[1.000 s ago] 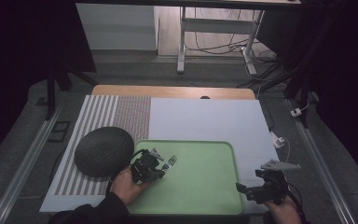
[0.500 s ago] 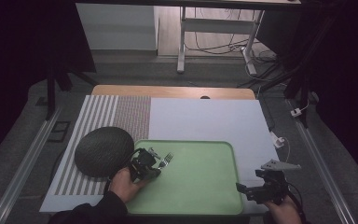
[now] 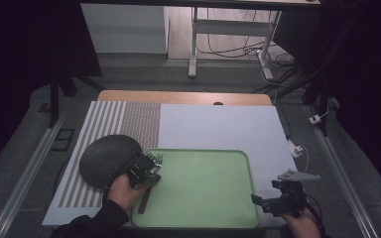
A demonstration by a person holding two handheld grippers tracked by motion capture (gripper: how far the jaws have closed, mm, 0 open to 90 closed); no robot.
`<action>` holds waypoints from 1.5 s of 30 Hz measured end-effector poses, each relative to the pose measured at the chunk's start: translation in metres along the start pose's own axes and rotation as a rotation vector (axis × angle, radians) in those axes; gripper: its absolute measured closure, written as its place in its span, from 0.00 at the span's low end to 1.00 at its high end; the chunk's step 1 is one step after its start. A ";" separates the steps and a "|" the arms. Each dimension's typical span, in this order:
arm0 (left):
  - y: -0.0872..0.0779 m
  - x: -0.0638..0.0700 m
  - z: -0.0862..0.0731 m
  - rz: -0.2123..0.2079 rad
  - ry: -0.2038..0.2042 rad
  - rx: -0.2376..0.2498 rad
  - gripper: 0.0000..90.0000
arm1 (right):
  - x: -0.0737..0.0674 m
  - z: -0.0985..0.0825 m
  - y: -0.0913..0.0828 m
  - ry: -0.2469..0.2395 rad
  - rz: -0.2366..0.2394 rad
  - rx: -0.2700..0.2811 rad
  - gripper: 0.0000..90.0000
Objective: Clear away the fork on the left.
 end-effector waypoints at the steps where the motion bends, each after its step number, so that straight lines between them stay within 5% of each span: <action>1: -0.001 -0.002 -0.001 0.002 -0.004 -0.002 0.99 | 0.000 0.000 0.000 0.000 0.000 0.000 0.02; 20: -0.009 -0.016 -0.010 0.002 -0.061 -0.029 0.99 | 0.000 0.000 0.000 0.000 0.001 0.001 0.02; 45: -0.032 -0.004 -0.001 -0.038 -0.003 0.161 0.39 | 0.000 0.000 0.000 0.007 0.000 0.004 0.02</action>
Point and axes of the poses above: each handheld gripper's, and its own axes: y roughly forward along the jaws, z roughly out of its top, x roughly to its right, the point moved 7 cm from there along y, roughly forward along the jaws, and after that the axes turned 1 degree about -y, right-handed, at the moved point
